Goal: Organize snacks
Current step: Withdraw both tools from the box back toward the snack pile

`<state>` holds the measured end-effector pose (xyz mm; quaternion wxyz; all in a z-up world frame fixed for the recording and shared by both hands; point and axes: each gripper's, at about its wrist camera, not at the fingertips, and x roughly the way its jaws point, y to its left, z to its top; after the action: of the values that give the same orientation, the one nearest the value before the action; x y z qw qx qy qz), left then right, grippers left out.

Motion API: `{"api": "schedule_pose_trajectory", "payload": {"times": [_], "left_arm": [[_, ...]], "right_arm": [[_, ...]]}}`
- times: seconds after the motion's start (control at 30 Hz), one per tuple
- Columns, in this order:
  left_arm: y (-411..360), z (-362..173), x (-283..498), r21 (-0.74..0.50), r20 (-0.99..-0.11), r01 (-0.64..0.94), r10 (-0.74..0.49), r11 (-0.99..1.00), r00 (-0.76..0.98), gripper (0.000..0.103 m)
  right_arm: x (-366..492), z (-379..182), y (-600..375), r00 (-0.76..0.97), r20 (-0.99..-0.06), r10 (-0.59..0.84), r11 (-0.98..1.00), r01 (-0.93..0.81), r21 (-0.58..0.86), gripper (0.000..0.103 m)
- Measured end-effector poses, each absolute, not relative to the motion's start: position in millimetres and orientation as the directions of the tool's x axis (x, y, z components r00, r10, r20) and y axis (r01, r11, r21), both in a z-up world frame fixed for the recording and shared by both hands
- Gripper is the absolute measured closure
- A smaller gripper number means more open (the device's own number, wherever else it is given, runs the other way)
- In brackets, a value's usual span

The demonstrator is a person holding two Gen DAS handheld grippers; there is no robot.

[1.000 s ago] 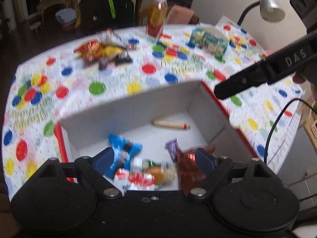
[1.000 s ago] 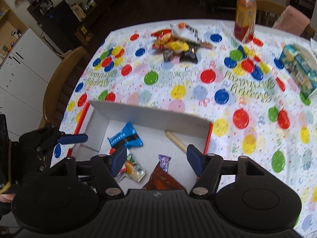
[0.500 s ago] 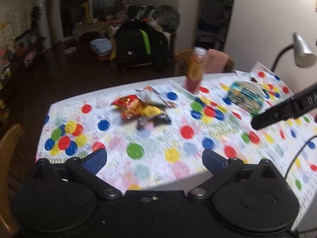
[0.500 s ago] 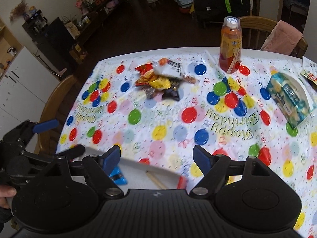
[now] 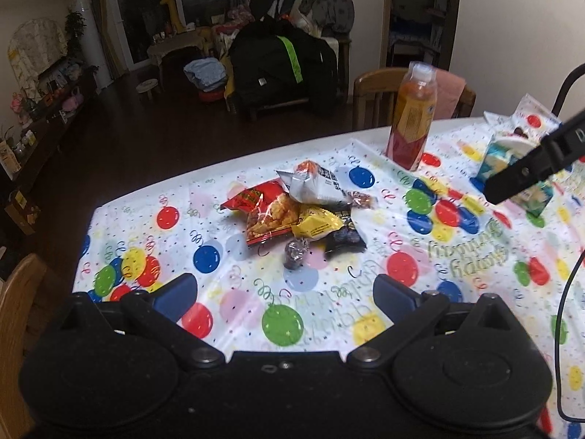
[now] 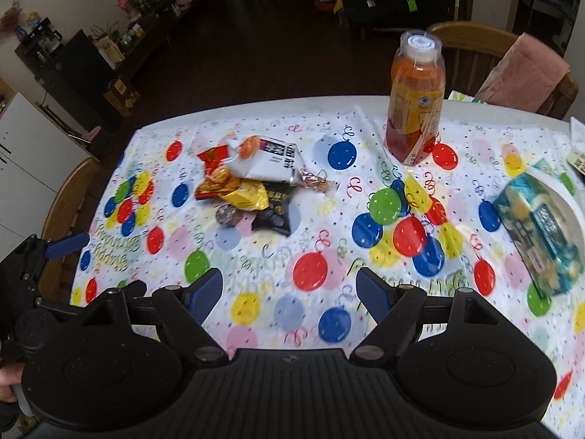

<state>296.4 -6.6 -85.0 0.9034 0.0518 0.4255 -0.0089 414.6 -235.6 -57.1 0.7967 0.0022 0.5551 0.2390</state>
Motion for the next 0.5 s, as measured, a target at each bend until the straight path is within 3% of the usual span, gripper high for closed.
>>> {"api": "schedule_pose_trajectory", "payload": {"times": [0.5], "left_arm": [[-6.4,-149.2,371.5,0.088,-0.821,0.087,0.023,0.992,0.570,0.007]], "right_arm": [[478.6,-142.8,-179.2,0.217,-0.897,0.386,0.861,-0.435,0.265,0.023]]}}
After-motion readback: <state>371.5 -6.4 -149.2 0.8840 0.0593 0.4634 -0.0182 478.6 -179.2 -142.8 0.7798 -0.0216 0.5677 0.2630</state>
